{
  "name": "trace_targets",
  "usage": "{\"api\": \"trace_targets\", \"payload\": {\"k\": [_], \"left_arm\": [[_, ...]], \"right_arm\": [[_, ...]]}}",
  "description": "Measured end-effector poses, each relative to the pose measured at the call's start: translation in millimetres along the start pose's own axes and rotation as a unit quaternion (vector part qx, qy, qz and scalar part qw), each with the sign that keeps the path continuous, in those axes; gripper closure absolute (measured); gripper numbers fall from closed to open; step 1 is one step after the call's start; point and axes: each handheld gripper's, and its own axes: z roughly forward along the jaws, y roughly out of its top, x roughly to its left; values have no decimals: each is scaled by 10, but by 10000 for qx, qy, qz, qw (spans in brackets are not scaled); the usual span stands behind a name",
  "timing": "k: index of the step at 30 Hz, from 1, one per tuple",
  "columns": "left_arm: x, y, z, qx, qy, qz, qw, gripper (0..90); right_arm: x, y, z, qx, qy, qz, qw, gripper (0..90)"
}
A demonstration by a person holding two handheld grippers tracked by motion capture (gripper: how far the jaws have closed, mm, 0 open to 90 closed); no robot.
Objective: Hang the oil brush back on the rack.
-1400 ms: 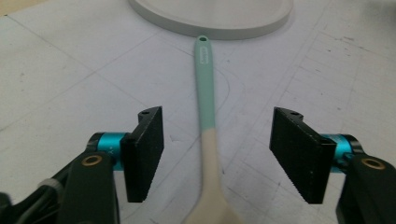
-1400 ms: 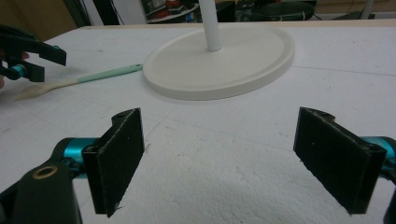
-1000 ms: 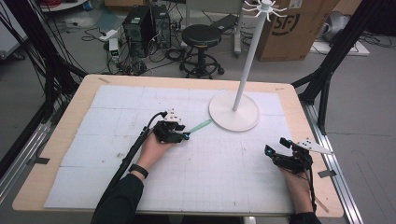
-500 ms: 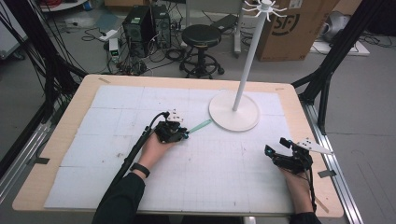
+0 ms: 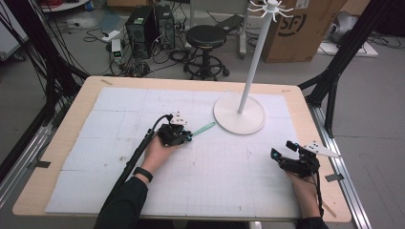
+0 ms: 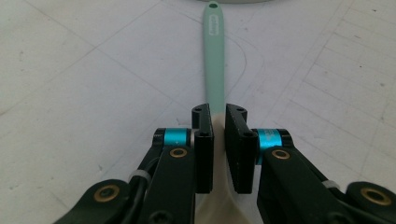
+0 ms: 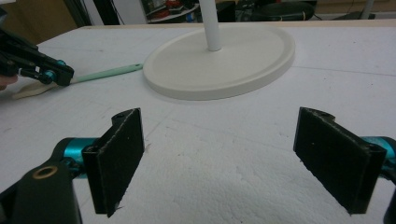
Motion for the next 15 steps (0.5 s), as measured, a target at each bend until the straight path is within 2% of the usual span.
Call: {"api": "trace_targets", "payload": {"k": [7, 11, 13, 15], "left_arm": [[-2, 96, -159, -418, -73, -112, 9990, 823], [16, 152, -263, -724, -129, -281, 9969, 823], [26, 191, -318, -774, -107, -252, 9966, 824], [27, 236, -373, -909, -136, -285, 9954, 823]], "right_arm": [[0, 0, 1, 2, -10, 5, 10000, 157], [1, 0, 1, 1, -11, 6, 10000, 158], [2, 0, -1, 8, -17, 16, 10000, 157], [-2, 0, 1, -3, -18, -3, 10000, 158]]}}
